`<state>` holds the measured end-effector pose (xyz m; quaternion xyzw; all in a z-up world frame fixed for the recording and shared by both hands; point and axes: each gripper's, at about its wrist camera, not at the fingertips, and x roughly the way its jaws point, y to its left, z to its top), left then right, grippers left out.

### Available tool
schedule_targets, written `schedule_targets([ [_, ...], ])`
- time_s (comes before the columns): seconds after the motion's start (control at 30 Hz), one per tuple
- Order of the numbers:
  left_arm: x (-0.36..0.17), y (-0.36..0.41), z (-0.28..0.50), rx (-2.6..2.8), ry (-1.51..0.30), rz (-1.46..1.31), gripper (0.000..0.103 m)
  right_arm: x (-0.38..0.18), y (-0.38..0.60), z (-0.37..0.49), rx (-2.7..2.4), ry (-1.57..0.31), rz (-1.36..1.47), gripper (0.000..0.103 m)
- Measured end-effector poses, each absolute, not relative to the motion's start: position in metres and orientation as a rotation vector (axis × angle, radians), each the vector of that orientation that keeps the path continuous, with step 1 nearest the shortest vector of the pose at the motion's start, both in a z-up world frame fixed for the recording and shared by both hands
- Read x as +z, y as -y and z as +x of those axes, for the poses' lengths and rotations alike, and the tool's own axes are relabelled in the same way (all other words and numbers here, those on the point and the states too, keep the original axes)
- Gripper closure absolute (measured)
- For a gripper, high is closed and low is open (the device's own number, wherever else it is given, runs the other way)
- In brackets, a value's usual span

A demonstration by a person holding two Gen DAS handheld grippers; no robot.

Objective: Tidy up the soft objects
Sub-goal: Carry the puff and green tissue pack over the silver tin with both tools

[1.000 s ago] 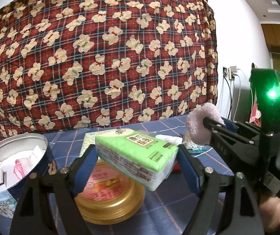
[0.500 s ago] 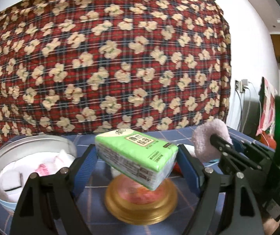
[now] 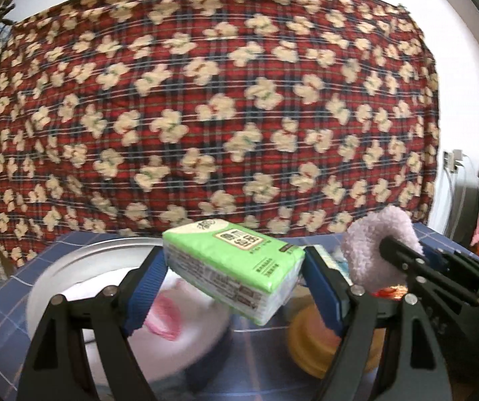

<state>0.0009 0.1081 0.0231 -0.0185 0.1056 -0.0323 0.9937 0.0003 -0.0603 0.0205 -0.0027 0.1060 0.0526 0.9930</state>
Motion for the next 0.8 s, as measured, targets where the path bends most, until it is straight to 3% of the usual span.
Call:
schedule_targets([
  [0.8,0.002,-0.233,0.042,0.242,-0.354,-0.094,0.021,0.009,-0.076,0.057,0.341,-0.317,-0.009,0.081],
])
